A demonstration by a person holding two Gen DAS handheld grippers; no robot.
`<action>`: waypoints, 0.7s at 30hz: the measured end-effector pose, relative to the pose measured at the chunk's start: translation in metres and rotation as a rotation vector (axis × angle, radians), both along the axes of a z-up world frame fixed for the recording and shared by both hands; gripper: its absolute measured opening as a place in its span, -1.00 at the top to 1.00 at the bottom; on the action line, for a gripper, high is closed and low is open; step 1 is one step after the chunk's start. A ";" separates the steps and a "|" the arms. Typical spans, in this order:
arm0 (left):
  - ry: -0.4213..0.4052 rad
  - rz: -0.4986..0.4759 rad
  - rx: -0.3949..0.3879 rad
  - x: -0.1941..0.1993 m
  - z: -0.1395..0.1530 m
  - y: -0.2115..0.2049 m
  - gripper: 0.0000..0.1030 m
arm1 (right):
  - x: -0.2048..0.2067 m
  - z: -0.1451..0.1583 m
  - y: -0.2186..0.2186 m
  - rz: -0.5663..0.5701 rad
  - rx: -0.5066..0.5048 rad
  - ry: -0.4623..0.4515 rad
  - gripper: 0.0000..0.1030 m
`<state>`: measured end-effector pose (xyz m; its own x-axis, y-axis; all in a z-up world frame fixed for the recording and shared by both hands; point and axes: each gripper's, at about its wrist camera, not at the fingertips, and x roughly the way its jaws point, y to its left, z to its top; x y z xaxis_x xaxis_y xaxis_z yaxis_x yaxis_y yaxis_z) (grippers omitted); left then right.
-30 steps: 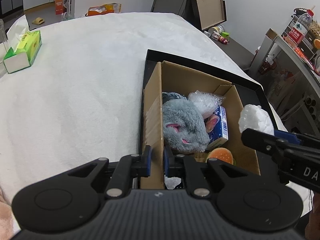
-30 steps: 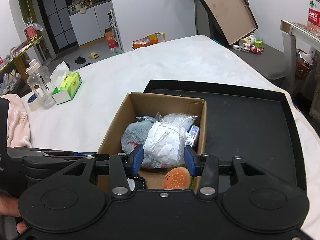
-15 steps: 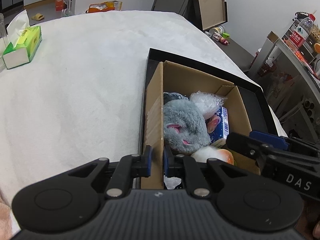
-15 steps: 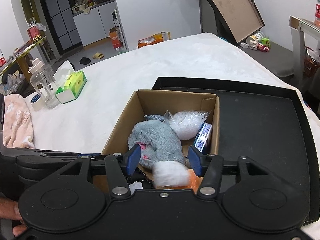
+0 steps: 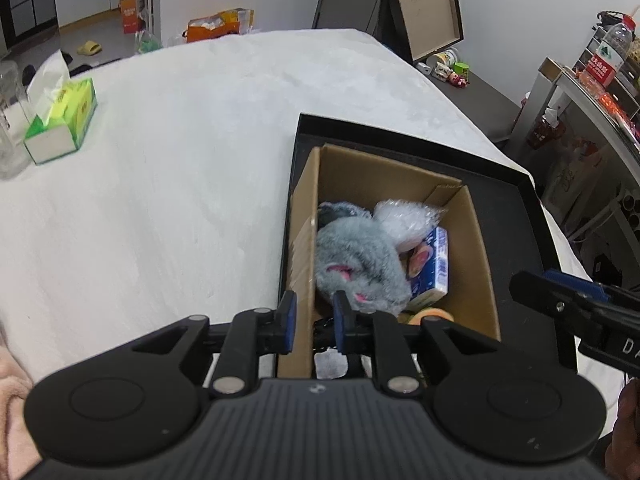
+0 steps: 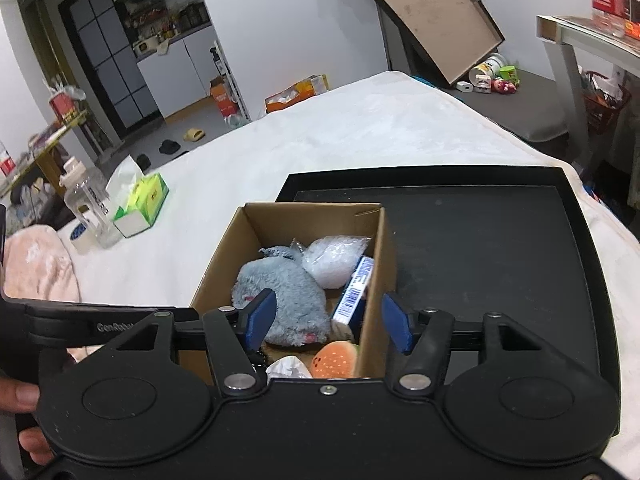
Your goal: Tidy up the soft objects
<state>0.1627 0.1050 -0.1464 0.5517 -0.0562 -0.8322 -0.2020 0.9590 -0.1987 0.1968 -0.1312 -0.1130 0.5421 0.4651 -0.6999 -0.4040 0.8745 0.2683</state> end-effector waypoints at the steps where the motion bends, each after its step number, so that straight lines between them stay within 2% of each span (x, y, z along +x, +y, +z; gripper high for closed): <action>1: -0.002 -0.004 0.006 0.000 0.003 -0.002 0.60 | 0.001 0.001 -0.003 0.004 0.011 0.004 -0.14; 6: -0.014 0.000 0.020 -0.001 0.020 -0.016 0.31 | 0.004 0.012 -0.017 0.009 0.045 0.004 -0.14; 8: -0.015 0.007 0.025 -0.003 0.024 -0.021 0.13 | 0.004 0.016 -0.024 0.005 0.054 0.002 -0.17; 10: -0.011 0.011 0.026 -0.004 0.028 -0.025 0.06 | 0.004 0.019 -0.031 0.002 0.057 -0.001 -0.21; 19: 0.005 0.024 0.038 -0.010 0.043 -0.044 -0.33 | -0.002 0.031 -0.064 -0.036 0.072 -0.012 -0.57; 21: 0.000 0.017 0.039 -0.012 0.049 -0.050 -0.37 | -0.004 0.035 -0.071 -0.047 0.079 -0.014 -0.71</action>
<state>0.1508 0.0552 -0.0978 0.5525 -0.0141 -0.8334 -0.2181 0.9626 -0.1609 0.1927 -0.2025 -0.0782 0.5743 0.4926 -0.6539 -0.3673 0.8688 0.3320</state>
